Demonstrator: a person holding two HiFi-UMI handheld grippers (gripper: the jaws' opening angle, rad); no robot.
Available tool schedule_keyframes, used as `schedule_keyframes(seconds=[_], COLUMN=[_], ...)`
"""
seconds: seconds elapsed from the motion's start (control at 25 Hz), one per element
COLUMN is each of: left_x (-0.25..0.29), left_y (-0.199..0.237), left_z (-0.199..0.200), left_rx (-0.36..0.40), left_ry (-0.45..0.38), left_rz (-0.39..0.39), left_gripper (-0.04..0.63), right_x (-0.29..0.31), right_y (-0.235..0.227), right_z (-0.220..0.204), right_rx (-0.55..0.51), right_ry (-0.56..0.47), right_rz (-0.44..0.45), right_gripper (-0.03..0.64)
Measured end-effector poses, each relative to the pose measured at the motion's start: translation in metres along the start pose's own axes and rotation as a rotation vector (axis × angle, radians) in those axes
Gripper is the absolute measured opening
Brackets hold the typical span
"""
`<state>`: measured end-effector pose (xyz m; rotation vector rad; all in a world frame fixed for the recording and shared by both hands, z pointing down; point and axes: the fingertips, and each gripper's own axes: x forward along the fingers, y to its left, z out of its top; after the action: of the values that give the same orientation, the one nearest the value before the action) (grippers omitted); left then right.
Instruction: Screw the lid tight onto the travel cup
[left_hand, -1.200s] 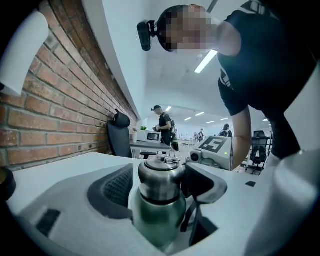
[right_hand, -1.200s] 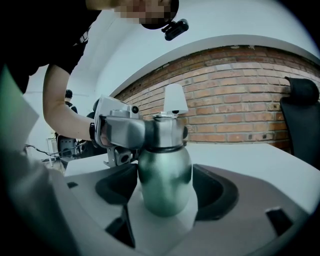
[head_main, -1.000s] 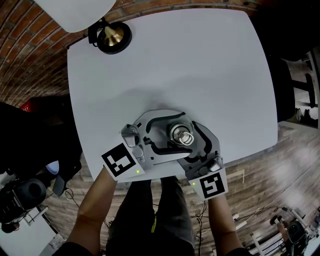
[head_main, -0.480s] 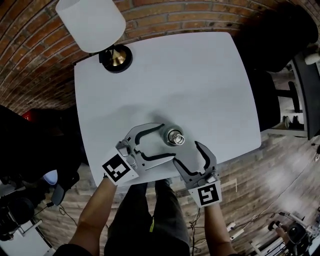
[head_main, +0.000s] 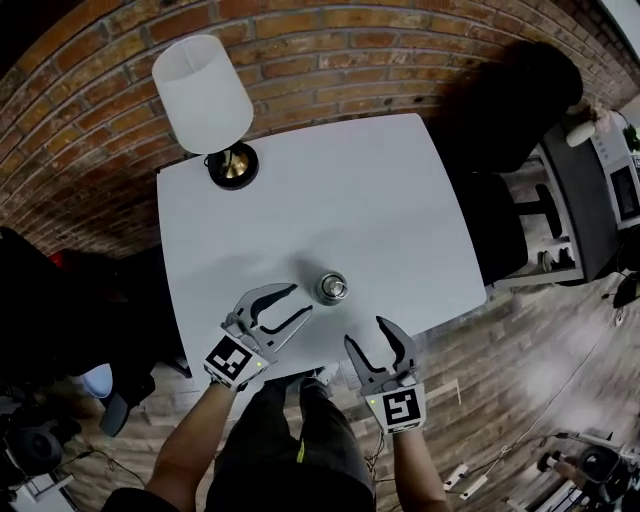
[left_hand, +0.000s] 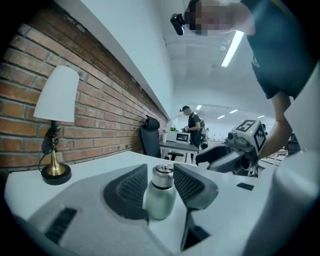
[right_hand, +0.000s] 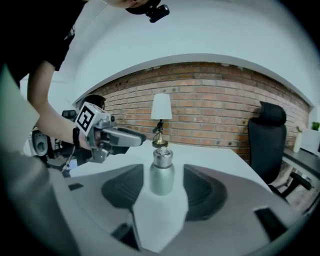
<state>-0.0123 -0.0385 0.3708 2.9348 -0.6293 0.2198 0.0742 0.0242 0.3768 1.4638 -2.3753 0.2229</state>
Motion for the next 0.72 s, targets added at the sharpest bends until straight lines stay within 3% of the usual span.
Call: schedule_keyframes(seconds=[0.08, 0.12, 0.36, 0.72], left_x=[-0.007, -0.011, -0.035, -0.070], left_y=[-0.002, -0.003, -0.004, 0.000], left_z=[0.012, 0.017, 0.032, 0.088], left_rx=[-0.034, -0.038, 0.071, 0.094], left_ry=[-0.007, -0.010, 0.010, -0.024], left_rz=[0.028, 0.035, 0.079, 0.168], left_gripper=[0.105, 0.064, 0.035, 0.025], right_x=[-0.015, -0.021, -0.051, -0.091], right_y=[-0.007, -0.009, -0.013, -0.028], right_z=[0.011, 0.015, 0.035, 0.067], right_rx=[0.036, 0.046, 0.065, 0.100], right_ry=[-0.030, -0.036, -0.057, -0.136], right_rz=[-0.060, -0.079, -0.143, -0.206], right_gripper=[0.030, 0.018, 0.014, 0.012])
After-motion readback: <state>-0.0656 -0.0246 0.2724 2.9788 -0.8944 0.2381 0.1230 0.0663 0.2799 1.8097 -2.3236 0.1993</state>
